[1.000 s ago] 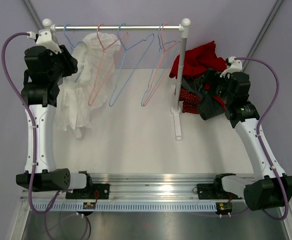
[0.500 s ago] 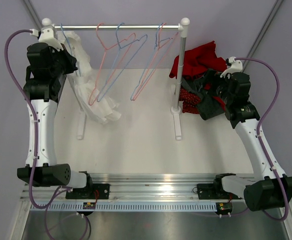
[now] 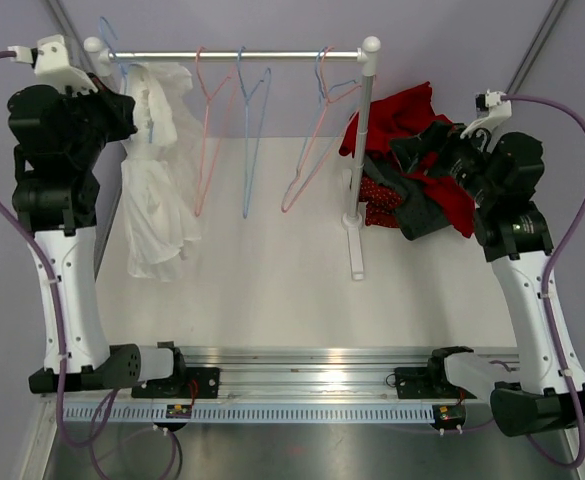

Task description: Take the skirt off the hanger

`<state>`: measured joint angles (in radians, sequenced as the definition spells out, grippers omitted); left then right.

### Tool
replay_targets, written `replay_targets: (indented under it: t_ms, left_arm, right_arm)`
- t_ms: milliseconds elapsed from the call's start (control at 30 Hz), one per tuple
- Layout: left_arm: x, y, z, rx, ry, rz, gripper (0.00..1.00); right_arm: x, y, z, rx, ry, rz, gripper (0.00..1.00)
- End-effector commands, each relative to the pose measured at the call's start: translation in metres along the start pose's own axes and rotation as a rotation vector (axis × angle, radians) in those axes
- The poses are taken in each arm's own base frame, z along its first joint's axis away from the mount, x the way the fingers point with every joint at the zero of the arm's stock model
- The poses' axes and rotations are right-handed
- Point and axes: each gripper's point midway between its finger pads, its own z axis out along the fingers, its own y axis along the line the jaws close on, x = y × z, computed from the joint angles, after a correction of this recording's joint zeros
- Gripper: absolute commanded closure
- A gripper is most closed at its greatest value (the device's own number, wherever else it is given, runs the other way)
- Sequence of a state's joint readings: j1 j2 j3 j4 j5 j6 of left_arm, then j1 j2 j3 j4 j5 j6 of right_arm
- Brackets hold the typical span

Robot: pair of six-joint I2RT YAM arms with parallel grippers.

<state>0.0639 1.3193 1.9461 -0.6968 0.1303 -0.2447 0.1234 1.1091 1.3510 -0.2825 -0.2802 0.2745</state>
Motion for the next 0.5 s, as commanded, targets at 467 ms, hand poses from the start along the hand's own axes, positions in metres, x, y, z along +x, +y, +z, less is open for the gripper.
replay_targets:
  t_ms: [467]
  left_arm:
    - [-0.057, -0.055, -0.048, 0.193, -0.194, -0.085, 1.0]
  right_arm:
    - [0.047, 0.381, -0.043, -0.861, 0.222, -0.238, 0.01]
